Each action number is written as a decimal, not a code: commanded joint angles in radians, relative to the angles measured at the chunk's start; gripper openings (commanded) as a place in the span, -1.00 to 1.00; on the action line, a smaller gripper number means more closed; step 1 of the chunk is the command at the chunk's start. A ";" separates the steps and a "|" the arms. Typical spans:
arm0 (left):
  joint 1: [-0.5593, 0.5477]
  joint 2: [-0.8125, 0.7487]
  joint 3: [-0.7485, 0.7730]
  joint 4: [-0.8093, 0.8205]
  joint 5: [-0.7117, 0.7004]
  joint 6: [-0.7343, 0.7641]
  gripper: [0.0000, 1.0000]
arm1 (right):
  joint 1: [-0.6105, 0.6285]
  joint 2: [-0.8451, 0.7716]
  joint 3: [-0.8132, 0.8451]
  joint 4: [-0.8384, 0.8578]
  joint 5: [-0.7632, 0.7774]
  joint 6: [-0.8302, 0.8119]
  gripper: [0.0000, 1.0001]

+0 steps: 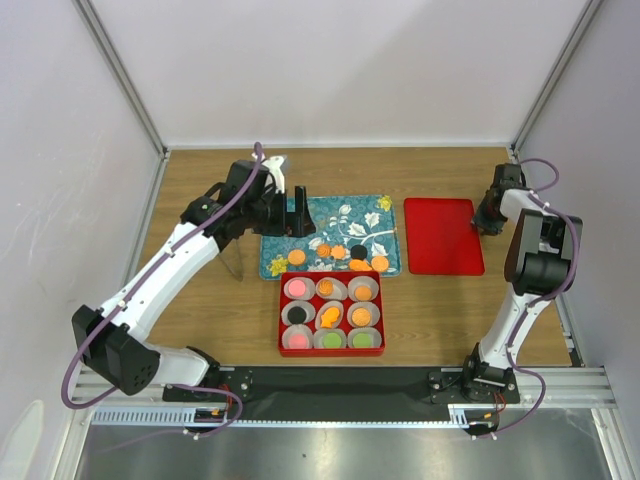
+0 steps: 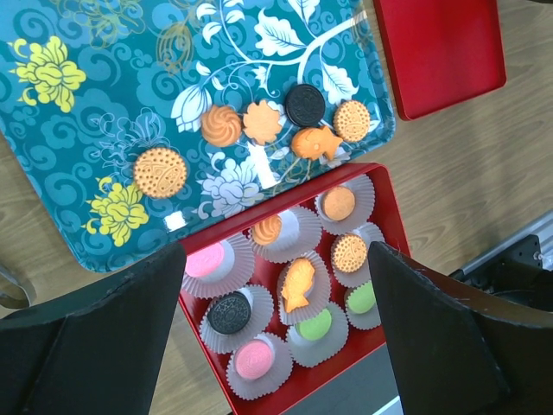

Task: Pack the cookies

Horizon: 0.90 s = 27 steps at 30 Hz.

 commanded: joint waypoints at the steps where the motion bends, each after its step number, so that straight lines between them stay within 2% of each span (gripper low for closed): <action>1: -0.009 -0.003 -0.011 0.021 0.030 0.018 0.85 | -0.012 -0.015 -0.045 -0.064 0.020 -0.020 -0.31; 10: -0.014 0.002 -0.016 0.032 0.041 0.018 0.83 | -0.048 -0.071 -0.100 -0.079 0.029 0.011 -0.59; 17: -0.016 0.014 -0.005 0.037 0.050 0.020 0.83 | -0.058 -0.100 -0.130 -0.100 0.038 0.034 -0.94; 27: -0.017 0.043 0.009 0.055 0.073 0.020 0.84 | -0.058 -0.215 -0.136 -0.172 0.023 0.046 -1.00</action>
